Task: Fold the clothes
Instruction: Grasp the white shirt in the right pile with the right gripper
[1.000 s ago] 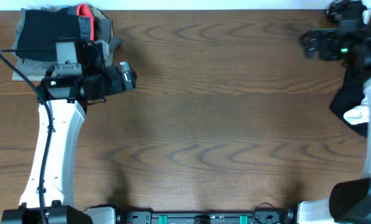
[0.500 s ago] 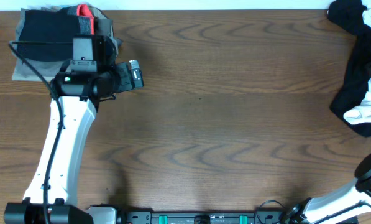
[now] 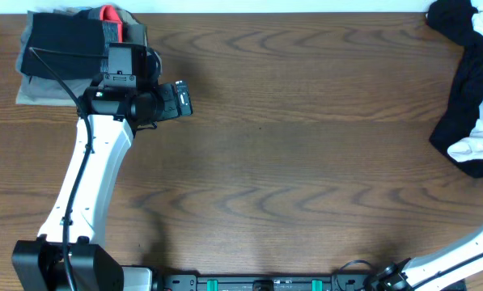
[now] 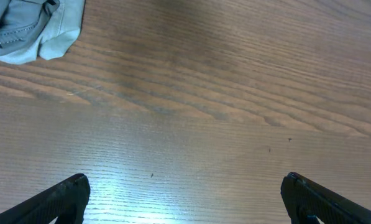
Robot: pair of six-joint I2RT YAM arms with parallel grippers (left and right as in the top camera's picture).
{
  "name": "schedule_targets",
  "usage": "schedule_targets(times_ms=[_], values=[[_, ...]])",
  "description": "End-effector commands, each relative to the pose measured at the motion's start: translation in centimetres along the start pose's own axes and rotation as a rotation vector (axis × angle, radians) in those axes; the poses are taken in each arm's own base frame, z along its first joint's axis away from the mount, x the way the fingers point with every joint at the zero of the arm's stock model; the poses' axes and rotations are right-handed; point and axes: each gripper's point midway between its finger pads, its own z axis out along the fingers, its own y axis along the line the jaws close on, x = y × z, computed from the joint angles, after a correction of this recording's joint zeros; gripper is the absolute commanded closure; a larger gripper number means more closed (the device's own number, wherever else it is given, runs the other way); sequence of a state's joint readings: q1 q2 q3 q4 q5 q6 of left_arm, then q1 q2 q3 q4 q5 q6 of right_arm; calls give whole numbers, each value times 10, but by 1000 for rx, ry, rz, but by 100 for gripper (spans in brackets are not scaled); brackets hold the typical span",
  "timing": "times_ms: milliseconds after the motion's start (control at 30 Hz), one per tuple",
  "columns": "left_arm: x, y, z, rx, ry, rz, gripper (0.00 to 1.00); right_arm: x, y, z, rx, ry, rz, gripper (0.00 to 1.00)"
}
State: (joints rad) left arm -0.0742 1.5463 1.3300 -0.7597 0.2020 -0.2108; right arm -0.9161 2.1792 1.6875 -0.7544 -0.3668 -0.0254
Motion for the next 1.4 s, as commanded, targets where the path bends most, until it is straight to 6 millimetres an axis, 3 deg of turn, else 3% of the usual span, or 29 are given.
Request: schedule_targets(times_ms=[0, 200, 367, 600, 700, 833, 933, 1167, 1367], values=[[-3, 0, 3, -12, 4, -6, 1, -9, -1, 4, -17, -32, 5, 25], [-2, 1, 5, -13, 9, -7, 1, -26, 1, 6, -17, -101, -28, 25], [-2, 1, 5, -13, 8, -7, 1, -27, 0, 9, -13, -103, -31, 29], [-2, 1, 5, -13, 8, -7, 1, -12, -6, 15, 16, -57, -16, 36], [-2, 1, 5, -13, 9, -8, 1, 4, -14, 19, 51, -6, 2, 38], [-2, 1, 5, -12, 10, -11, 1, 23, -32, 25, 140, 42, 18, 35], [-1, -1, 6, -11, 10, -7, 1, 24, -35, 28, 148, 36, 17, 35], [-1, -2, 6, -10, 10, -5, 1, 12, -32, 28, 136, -8, 2, 63], [-1, -2, 6, -10, 11, -5, 1, -8, -14, 17, 51, -57, 3, 91]])
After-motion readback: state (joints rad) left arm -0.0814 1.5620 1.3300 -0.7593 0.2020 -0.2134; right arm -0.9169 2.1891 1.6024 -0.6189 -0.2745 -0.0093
